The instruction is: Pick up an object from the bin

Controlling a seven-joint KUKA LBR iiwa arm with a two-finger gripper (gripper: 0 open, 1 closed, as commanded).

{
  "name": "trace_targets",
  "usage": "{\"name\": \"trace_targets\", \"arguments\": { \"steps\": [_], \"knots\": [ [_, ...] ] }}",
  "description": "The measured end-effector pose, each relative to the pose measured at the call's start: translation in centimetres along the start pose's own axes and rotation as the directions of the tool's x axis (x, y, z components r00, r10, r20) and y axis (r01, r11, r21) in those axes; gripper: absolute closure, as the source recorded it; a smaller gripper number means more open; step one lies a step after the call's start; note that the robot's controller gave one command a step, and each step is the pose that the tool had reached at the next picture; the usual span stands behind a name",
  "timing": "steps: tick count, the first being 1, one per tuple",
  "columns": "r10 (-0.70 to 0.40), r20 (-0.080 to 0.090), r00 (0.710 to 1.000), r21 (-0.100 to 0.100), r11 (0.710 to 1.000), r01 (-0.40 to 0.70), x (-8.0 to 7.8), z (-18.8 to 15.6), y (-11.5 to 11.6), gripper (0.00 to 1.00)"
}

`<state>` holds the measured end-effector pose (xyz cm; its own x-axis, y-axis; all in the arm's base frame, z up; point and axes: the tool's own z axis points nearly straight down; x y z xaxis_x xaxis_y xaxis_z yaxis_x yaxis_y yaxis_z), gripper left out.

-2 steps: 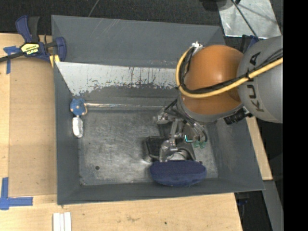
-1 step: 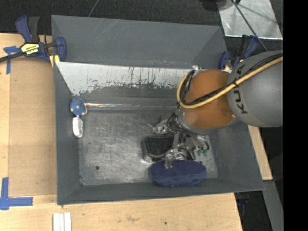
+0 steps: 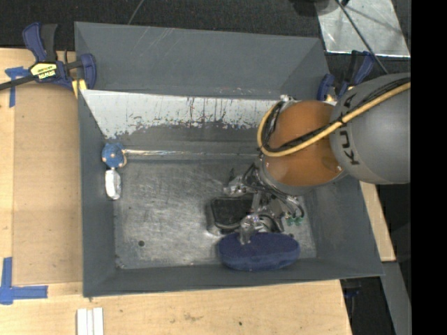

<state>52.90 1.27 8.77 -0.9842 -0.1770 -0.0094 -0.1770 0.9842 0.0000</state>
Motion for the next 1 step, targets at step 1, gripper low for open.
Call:
{"name": "trace_targets", "arguments": {
  "steps": [1],
  "knots": [
    [-0.036, -0.005, 0.999, 0.001, 0.999, 0.036, 1.19, -14.81, -0.14, 1.00]
  ]
}}
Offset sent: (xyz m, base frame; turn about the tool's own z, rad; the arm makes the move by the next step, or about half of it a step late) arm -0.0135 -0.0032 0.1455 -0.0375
